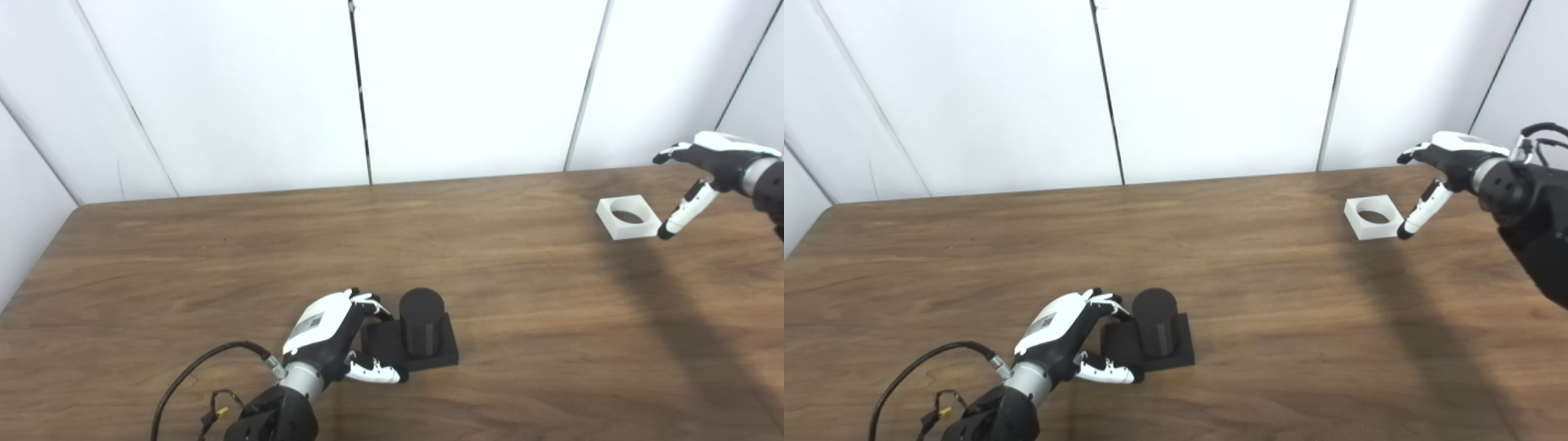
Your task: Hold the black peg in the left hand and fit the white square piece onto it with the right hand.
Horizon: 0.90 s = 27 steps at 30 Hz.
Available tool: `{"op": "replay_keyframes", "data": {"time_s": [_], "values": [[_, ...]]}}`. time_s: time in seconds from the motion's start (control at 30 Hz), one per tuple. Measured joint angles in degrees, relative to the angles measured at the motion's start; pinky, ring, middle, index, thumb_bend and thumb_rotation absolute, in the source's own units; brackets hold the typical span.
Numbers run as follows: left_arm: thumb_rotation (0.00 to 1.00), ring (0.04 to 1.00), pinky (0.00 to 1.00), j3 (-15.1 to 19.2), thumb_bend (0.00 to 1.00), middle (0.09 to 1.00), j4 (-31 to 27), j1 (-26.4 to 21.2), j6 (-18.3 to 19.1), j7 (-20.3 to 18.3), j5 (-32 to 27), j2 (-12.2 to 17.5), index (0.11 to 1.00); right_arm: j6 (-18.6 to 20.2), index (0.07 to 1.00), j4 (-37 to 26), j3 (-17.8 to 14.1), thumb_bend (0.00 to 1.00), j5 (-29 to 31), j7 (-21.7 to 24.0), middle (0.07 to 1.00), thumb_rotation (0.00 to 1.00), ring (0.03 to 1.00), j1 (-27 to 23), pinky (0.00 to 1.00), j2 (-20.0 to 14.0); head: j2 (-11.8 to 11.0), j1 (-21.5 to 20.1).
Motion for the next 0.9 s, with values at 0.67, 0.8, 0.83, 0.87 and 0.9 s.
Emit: {"op": "replay_keyframes", "data": {"time_s": [0.67,0.8,0.83,0.87,0.9], "values": [[0.06,1.000,1.00,-0.01,0.51,0.915,-1.01,0.46,0.05,-0.01,-0.09,0.83,0.486,-2.22,0.915,6.26,0.22,1.00,-5.36,-1.99,0.992,0.20,1.000,-1.30,1.00,5.73,0.35,0.00],[0.06,1.000,1.00,-0.02,0.51,0.911,-1.20,0.52,0.07,-0.22,0.14,0.84,0.487,-3.76,0.904,8.55,0.12,1.00,-5.36,-3.43,0.989,0.20,1.000,-1.27,1.00,6.30,0.35,0.17],[0.06,1.000,1.00,0.01,0.51,0.910,-1.27,0.55,0.08,-0.27,0.19,0.85,0.487,-3.90,0.902,8.89,0.06,1.00,-5.39,-3.64,0.989,0.20,1.000,-1.26,1.00,6.30,0.44,0.35],[0.06,1.000,1.00,0.03,0.51,0.909,-1.35,0.60,0.09,-0.27,0.20,0.87,0.486,-3.94,0.900,9.02,0.01,1.00,-5.40,-3.76,0.990,0.20,1.000,-1.22,1.00,6.30,0.44,0.35],[0.06,1.000,1.00,0.03,0.51,0.908,-1.38,0.61,0.10,-0.28,0.21,0.91,0.486,-3.96,0.899,9.16,-0.03,1.00,-5.40,-3.97,0.990,0.21,1.000,-1.20,1.00,6.30,0.44,0.35]]}}
